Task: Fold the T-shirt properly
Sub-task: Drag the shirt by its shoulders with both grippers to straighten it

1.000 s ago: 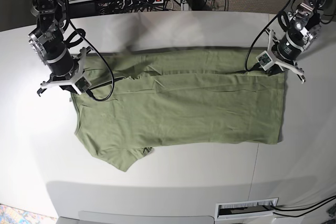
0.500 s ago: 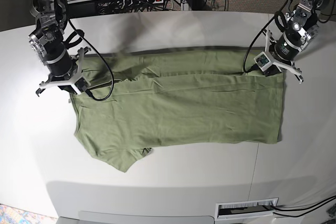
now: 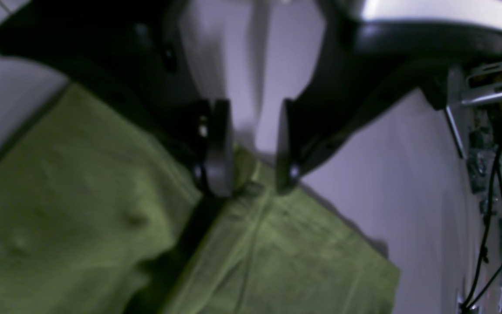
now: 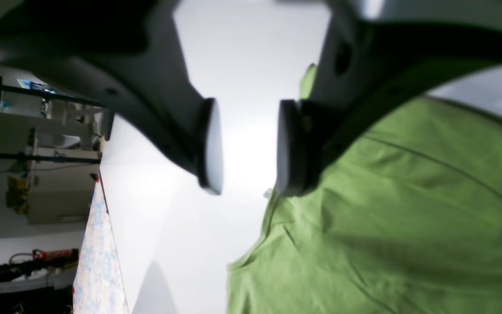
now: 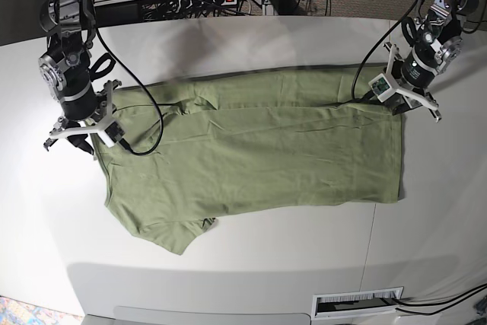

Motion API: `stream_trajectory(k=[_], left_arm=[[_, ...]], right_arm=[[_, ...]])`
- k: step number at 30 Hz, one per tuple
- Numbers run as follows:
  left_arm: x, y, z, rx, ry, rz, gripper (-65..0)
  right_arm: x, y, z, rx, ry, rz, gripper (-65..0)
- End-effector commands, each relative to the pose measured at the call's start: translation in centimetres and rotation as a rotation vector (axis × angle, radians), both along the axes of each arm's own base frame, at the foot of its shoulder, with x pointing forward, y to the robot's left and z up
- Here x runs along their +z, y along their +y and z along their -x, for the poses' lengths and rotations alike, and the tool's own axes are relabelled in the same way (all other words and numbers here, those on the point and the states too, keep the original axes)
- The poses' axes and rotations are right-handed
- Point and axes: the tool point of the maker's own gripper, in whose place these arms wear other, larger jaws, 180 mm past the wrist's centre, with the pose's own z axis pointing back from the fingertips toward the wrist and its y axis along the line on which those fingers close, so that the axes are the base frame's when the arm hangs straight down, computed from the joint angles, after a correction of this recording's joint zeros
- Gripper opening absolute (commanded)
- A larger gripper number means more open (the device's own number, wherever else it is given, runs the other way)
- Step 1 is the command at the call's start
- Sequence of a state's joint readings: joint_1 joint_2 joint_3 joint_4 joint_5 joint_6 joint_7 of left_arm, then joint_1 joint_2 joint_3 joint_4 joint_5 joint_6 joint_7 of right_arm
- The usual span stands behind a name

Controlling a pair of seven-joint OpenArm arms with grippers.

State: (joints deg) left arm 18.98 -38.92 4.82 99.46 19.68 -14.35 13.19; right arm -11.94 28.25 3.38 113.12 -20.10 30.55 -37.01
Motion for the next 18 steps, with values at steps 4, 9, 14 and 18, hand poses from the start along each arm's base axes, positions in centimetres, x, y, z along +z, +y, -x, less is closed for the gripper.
stream_trajectory(k=[4,9,14,18], left_arm=[[1.3,0.4,-0.9,-0.004,-0.044,-0.011,-46.0],[1.8,2.6,-1.3,0.097,-0.057,-0.096,-46.0],[3.1,4.8,-2.0,0.11,-0.114,-0.22,-46.0],[4.3,3.7,-2.3,0.122,-0.136,-0.137,-46.1]], right_arm=[[1.4,-0.3,-0.7,0.003,-0.048,0.015,-42.8],[1.3,-0.5,-0.6,-0.008,-0.041,0.021,-42.9],[1.3,-0.6,-0.5,-0.01,-0.039,0.021,-42.9],[1.1,-0.2,-0.5,-0.009,-0.031,-0.013,-43.0]])
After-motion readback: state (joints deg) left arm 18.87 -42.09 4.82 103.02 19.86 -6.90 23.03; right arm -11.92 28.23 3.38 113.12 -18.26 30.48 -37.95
